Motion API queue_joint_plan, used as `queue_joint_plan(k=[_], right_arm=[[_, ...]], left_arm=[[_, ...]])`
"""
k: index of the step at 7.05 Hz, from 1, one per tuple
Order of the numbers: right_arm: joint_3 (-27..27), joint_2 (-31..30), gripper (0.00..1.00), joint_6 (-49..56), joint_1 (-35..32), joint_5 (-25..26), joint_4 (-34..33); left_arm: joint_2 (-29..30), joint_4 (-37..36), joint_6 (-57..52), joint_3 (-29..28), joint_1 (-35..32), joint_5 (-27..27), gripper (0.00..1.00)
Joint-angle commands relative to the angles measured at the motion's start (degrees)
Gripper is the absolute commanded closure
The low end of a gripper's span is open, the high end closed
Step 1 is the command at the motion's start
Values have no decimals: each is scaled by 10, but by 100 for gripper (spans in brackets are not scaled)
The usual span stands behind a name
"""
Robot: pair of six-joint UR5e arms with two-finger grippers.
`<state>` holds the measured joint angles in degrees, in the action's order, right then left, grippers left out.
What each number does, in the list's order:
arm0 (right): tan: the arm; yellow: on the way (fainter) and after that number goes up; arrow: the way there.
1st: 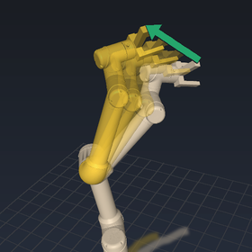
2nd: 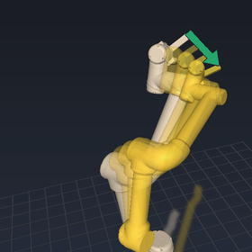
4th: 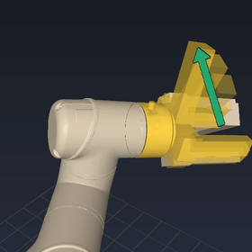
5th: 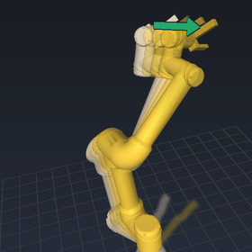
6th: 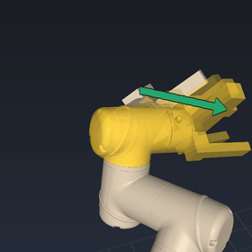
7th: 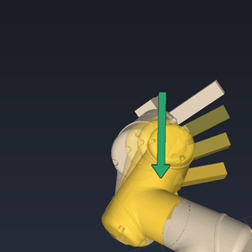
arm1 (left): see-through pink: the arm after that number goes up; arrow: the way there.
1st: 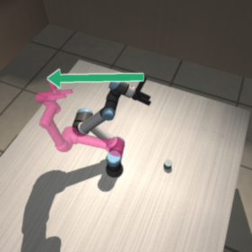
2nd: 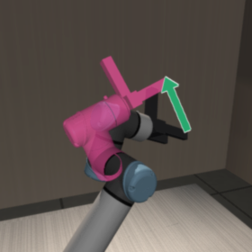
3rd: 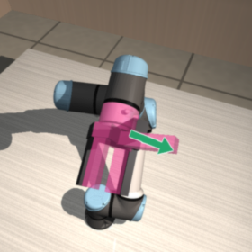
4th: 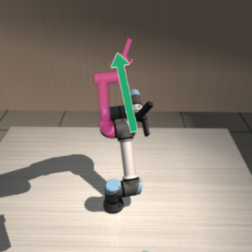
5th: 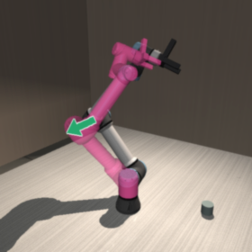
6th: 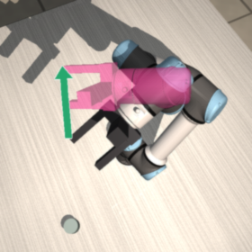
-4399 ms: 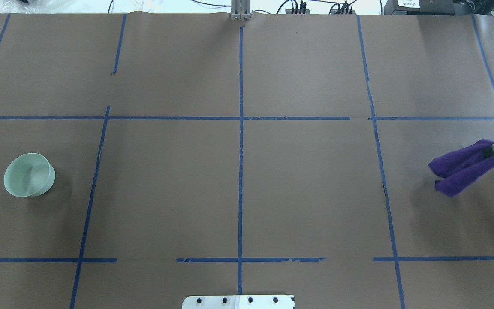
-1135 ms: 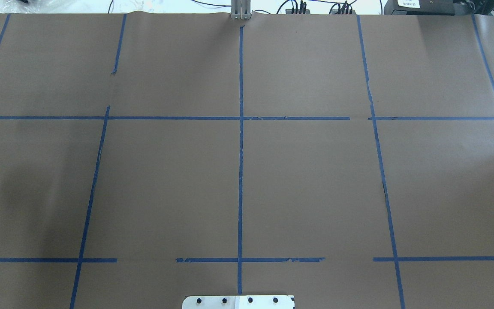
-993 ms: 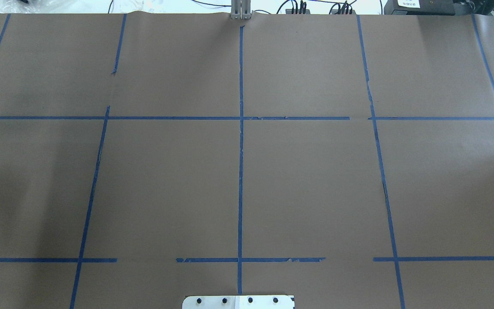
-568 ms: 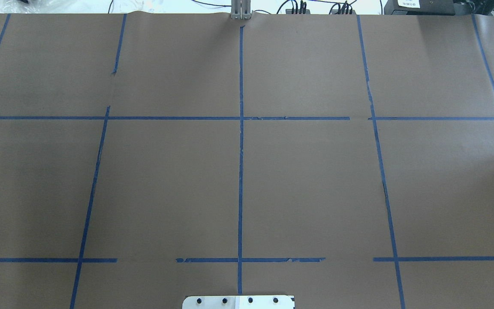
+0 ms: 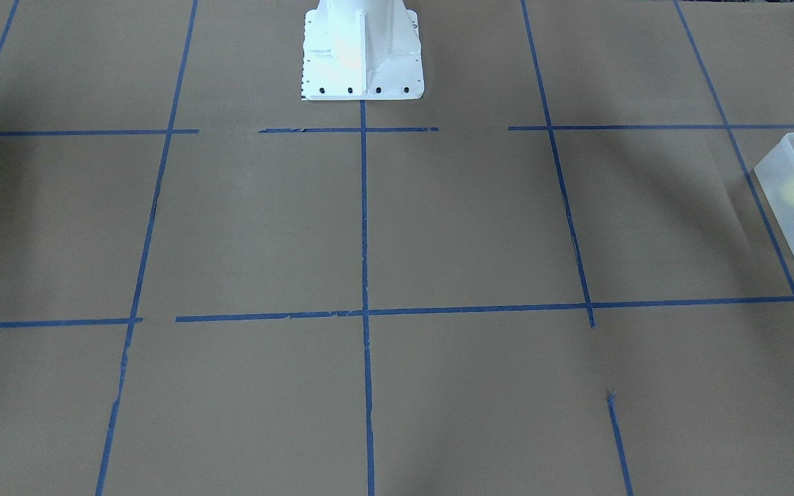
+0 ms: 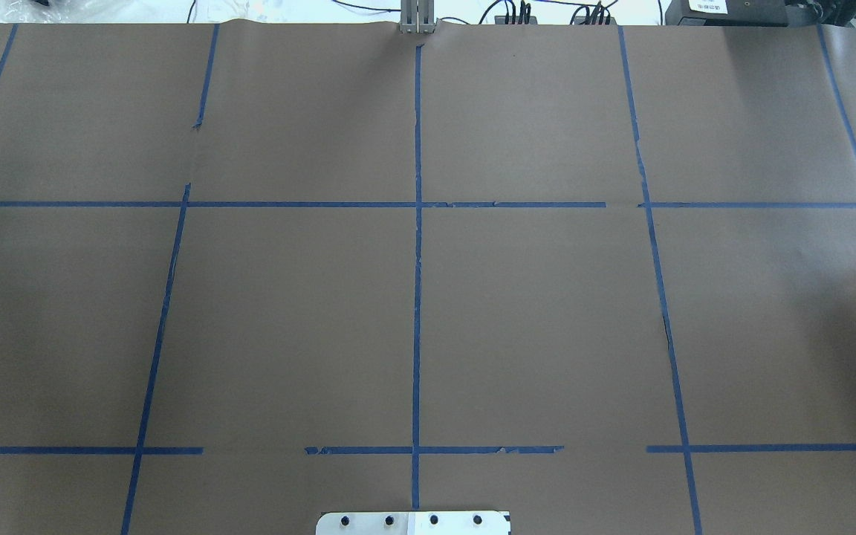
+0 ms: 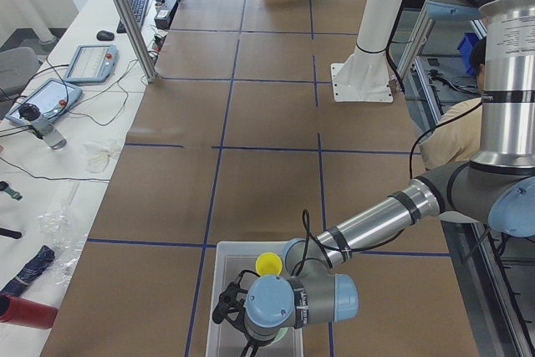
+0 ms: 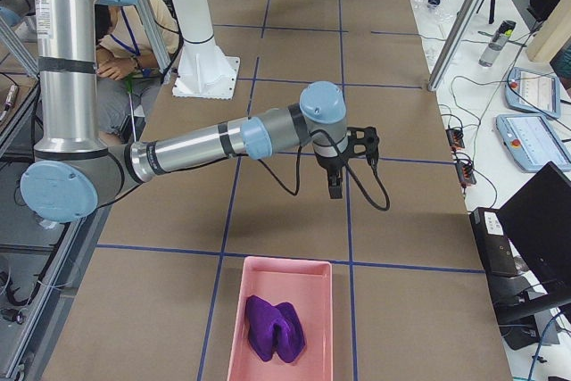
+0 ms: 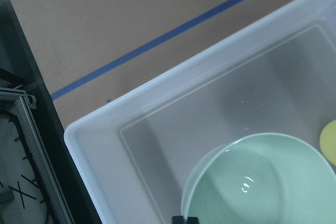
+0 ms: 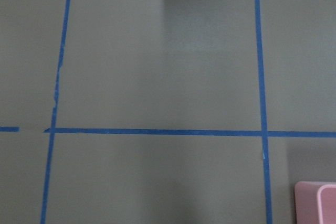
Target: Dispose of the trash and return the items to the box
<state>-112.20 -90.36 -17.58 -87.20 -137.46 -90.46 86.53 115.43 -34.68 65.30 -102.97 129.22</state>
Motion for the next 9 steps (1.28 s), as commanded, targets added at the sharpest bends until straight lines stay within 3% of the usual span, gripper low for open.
queue_joint_plan(k=[1, 2, 3, 4, 5, 7, 9], right_arm=[[-54, 26, 0, -55, 39, -1, -67], [-53, 29, 0, -57, 41, -1, -67], [-51, 28, 0, -57, 41, -1, -67], [-50, 26, 0, -57, 41, -1, -67], [-50, 25, 0, -57, 41, -1, -67], [-50, 20, 0, -56, 41, -1, -67], [-49, 8, 0, -48, 41, 6, -66]], left_arm=[[10, 6, 14, -49, 0, 7, 100], [11, 8, 16, -51, 0, 22, 100], [14, 8, 20, -51, 0, 27, 92], [14, 8, 21, -47, 0, 36, 1], [14, 6, 31, -27, 0, 37, 0], [-19, -18, 257, 177, 11, 40, 0], [-19, -157, 347, 340, 76, 40, 0]])
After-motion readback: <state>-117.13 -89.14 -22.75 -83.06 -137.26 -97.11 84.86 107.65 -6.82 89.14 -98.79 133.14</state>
